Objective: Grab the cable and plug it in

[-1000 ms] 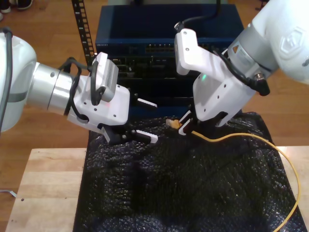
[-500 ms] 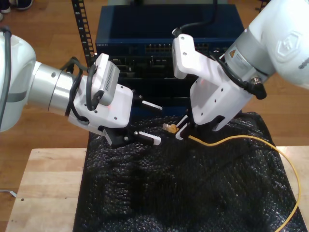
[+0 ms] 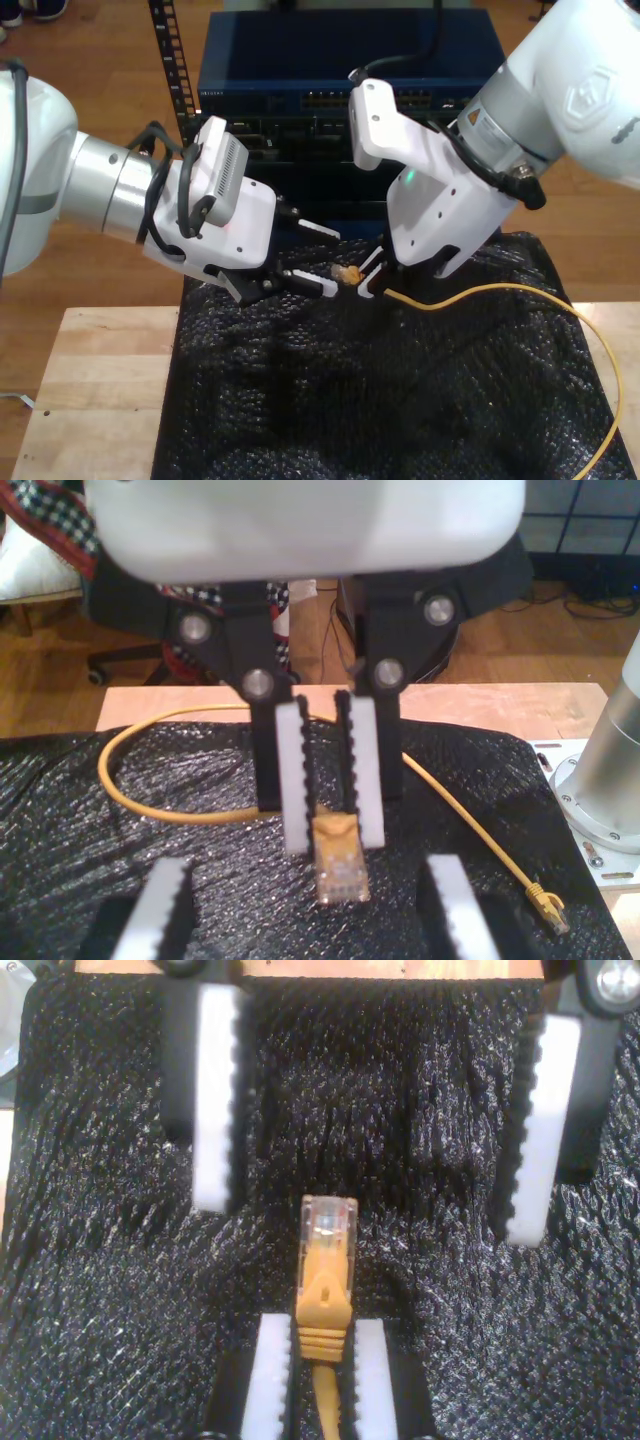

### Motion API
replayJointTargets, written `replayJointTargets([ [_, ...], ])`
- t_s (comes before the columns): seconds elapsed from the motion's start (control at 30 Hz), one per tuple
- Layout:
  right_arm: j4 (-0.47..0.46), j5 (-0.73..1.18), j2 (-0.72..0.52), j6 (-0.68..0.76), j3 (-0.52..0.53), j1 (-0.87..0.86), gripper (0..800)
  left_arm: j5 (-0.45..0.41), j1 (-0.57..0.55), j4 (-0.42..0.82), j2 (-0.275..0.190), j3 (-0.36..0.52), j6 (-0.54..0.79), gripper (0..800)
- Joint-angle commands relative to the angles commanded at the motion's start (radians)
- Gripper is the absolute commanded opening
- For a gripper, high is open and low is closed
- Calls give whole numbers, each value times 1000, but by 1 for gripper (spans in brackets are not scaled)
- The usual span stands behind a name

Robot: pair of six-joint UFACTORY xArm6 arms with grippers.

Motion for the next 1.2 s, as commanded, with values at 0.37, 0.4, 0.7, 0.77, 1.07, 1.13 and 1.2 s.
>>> replayJointTargets([
  [0.37, 2, 0, 2, 0, 2, 3, 6, 2, 0, 0, -3, 23, -26, 460],
  [0.4, 2, -2, 2, 0, 3, 3, 6, 3, 0, 0, -3, 23, -29, 454],
  [0.7, 3, -3, 2, 2, 8, 3, 9, 9, 2, 0, -8, 26, -40, 399],
  [0.77, 3, -3, 3, 2, 8, 5, 9, 11, 2, 0, -8, 26, -40, 382],
  [1.07, 3, -3, 3, 0, 8, 5, 9, 11, 2, -2, -8, 26, -40, 333],
  [1.13, 3, -3, 3, 2, 8, 5, 9, 11, 2, 0, -8, 26, -40, 307],
  [1.2, 3, -3, 3, 0, 8, 5, 9, 12, 2, -2, -8, 26, -40, 303],
])
